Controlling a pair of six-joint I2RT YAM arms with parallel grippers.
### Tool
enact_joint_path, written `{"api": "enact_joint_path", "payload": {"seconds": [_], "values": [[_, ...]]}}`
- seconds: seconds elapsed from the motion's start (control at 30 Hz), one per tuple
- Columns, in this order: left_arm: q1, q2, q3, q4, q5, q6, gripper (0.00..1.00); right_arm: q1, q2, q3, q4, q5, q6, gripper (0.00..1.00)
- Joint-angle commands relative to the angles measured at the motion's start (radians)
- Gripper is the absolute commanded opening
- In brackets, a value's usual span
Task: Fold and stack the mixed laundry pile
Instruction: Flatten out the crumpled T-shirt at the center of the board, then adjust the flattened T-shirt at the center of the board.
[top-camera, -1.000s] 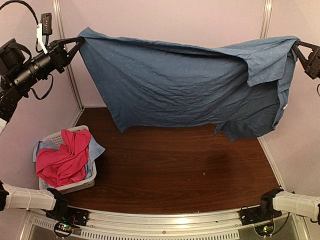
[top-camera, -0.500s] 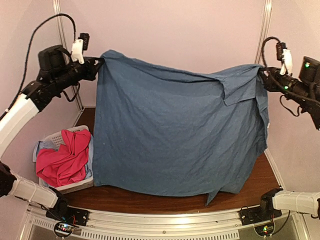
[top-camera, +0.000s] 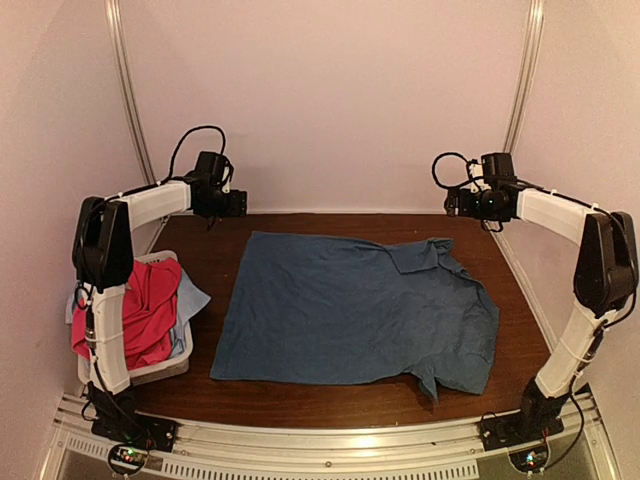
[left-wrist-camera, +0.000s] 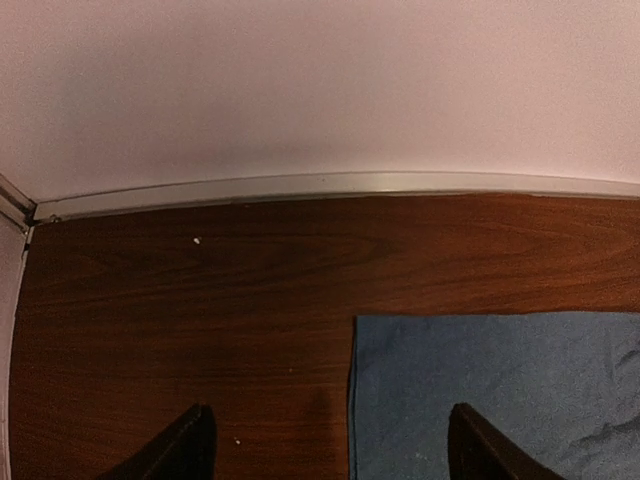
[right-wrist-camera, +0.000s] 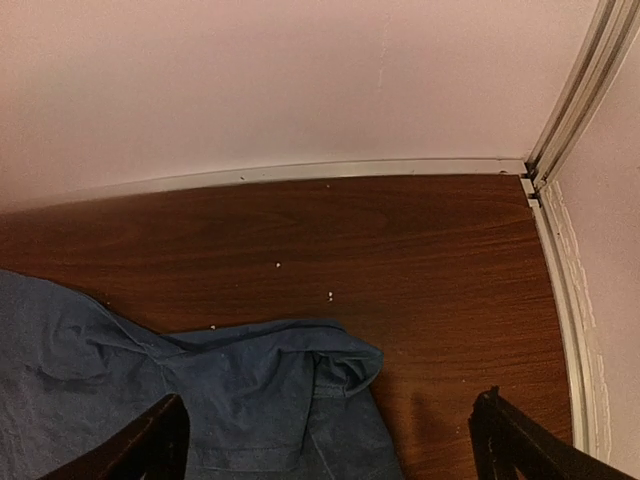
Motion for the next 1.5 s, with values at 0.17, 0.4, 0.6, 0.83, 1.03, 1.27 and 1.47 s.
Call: {"api": "enact_joint_path", "payload": {"seconds": [0.17, 0.4, 0.6, 0.83, 1.03, 1.27, 1.47], "values": [[-0.013, -0.189, -0.168, 0.015, 0.061, 0.005, 0.81, 0.002, -0.13, -0.104, -0.002, -0.129, 0.029, 0.96], [-0.139, -0.212, -0.274, 0.034, 0.101, 0.043, 0.77, 0.016, -0.137, -0.306, 0.073, -0.212, 0.05, 0.77], [-0.148, -0.083, -0.223, 0.032, 0.167, 0.007, 0.65, 0.026, 0.023, -0.258, 0.112, -0.214, 0.076, 0.5], [-0.147, 0.091, -0.058, -0.035, 0.136, 0.017, 0.57, 0.025, 0.198, -0.168, 0.12, -0.162, 0.085, 0.42], [-0.097, 0.228, 0.087, -0.144, 0.057, -0.029, 0.47, -0.004, 0.303, -0.054, 0.068, -0.022, 0.076, 0.39], [-0.002, 0.348, 0.233, -0.248, 0.049, -0.058, 0.39, -0.058, 0.439, 0.178, -0.026, 0.046, 0.055, 0.35], [0.038, 0.401, 0.381, -0.281, 0.085, -0.035, 0.43, -0.073, 0.592, 0.466, -0.17, -0.043, 0.024, 0.35]]}}
